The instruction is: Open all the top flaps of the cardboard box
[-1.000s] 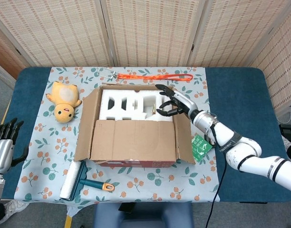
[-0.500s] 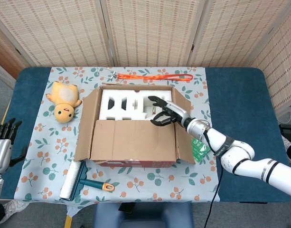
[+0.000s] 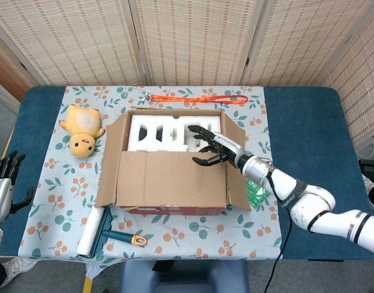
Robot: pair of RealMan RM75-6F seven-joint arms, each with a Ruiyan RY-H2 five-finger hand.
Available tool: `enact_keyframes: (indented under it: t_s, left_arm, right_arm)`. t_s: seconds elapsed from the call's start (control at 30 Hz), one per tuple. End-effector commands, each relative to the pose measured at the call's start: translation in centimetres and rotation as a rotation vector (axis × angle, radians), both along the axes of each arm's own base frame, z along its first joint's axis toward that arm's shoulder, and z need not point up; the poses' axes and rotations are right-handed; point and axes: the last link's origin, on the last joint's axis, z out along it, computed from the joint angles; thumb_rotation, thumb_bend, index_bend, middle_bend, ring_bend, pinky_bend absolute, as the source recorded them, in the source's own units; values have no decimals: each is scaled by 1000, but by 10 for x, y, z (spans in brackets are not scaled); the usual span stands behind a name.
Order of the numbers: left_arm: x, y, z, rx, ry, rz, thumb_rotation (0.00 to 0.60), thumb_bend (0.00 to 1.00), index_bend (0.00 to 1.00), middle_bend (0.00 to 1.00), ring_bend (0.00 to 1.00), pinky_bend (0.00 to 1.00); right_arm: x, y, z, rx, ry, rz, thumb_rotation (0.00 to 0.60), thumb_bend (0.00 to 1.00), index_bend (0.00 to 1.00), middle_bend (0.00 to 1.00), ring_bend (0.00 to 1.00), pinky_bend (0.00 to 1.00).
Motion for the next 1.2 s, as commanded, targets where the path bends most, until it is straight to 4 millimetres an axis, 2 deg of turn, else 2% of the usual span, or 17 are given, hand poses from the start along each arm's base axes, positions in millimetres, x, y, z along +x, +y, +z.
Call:
enact_keyframes:
  t_s: [0.03, 0.2, 0.33, 0.67, 0.8, 0.93, 1.1, 1.2]
  left_arm:
    - [3, -1, 1, 20, -27, -5, 600, 509, 0, 0, 0, 0]
    - [6, 0, 0, 26, -32, 1, 600, 508, 0, 0, 0, 0]
    - [8, 3, 4, 86, -67, 36, 600, 506, 0, 0, 0, 0]
    - [26, 3, -9, 68, -49, 44, 600, 505, 0, 0, 0, 0]
    - [35, 2, -16, 60, -37, 39, 600, 505, 0, 0, 0, 0]
    - [43, -1, -24, 62, -16, 35, 600, 506, 0, 0, 0, 0]
    - [51, -5, -35, 63, 2, 25, 600, 505, 0, 0, 0, 0]
    - [57, -6, -41, 52, 16, 9, 600, 505, 0, 0, 0, 0]
  right_arm:
    - [8, 6, 19, -20, -27, 17, 600, 414, 0, 0, 0, 296]
    - [25, 21, 46, -51, -54, 74, 600, 414, 0, 0, 0, 300]
    - [33, 42, 67, -68, -62, 116, 600, 414, 0, 0, 0, 303]
    - [31, 107, 89, -49, -79, 184, 600, 414, 0, 0, 0, 303]
    - [24, 134, 95, -46, -90, 212, 600, 414, 0, 0, 0, 311]
    - [7, 163, 94, -6, -92, 205, 600, 414, 0, 0, 0, 328]
    - [-18, 182, 86, 68, -69, 171, 600, 414, 0, 0, 0, 329]
    - [-27, 187, 88, 68, -63, 181, 600, 414, 0, 0, 0, 328]
